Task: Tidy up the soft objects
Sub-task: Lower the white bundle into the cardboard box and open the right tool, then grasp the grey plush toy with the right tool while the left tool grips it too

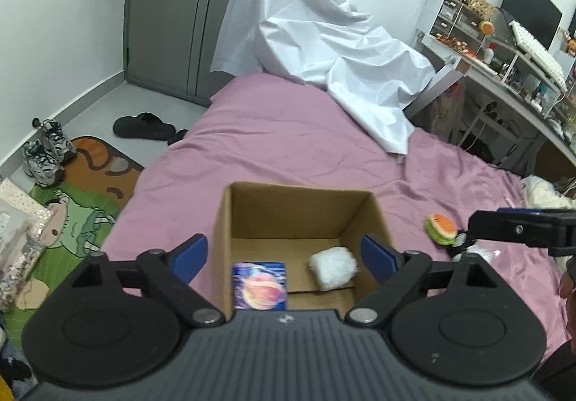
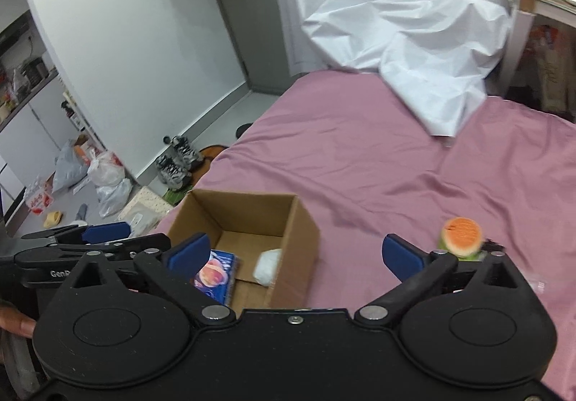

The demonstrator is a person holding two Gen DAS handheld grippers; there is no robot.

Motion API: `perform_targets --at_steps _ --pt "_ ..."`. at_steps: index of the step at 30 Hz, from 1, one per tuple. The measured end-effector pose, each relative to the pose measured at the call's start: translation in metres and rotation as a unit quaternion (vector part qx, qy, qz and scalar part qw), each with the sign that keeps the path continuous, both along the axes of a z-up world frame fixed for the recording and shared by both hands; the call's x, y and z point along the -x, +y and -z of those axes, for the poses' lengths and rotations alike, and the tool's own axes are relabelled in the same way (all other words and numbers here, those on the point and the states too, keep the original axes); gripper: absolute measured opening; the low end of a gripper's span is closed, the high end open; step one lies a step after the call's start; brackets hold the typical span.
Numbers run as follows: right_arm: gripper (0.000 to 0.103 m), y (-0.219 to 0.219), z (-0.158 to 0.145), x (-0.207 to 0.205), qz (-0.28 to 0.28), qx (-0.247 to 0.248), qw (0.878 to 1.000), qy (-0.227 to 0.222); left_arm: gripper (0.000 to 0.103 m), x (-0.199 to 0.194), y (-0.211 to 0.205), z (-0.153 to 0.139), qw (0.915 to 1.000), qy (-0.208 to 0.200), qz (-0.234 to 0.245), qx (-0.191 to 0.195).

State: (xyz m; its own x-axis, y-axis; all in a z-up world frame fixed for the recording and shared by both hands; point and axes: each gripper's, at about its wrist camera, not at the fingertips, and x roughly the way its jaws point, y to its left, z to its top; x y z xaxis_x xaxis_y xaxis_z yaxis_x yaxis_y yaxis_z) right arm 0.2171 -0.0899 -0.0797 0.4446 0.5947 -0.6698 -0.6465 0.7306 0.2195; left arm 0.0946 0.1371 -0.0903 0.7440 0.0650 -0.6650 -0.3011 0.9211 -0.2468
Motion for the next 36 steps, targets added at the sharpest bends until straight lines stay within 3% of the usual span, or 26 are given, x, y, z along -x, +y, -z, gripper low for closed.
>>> perform_targets --at_steps 14,20,29,32,36 --pt "0.103 -0.093 0.000 -0.001 0.074 -0.022 0.997 0.014 0.093 -0.012 -0.063 -0.023 0.9975 -0.016 0.068 -0.007" --pt "0.103 -0.123 0.008 -0.003 0.103 -0.034 0.994 0.025 0.093 -0.021 -0.091 -0.026 0.9930 0.002 0.115 -0.027" --pt "0.102 -0.161 0.025 -0.005 0.155 -0.049 0.986 0.042 0.092 -0.044 -0.121 -0.022 0.9873 0.031 0.149 -0.046" --pt "0.095 -0.172 0.034 -0.008 0.167 -0.065 0.982 0.064 0.092 -0.051 -0.127 -0.018 0.9852 0.041 0.161 -0.043" --pt "0.076 -0.182 0.049 -0.014 0.172 -0.080 0.977 0.098 0.092 -0.061 -0.138 -0.014 0.9818 0.041 0.182 -0.038"
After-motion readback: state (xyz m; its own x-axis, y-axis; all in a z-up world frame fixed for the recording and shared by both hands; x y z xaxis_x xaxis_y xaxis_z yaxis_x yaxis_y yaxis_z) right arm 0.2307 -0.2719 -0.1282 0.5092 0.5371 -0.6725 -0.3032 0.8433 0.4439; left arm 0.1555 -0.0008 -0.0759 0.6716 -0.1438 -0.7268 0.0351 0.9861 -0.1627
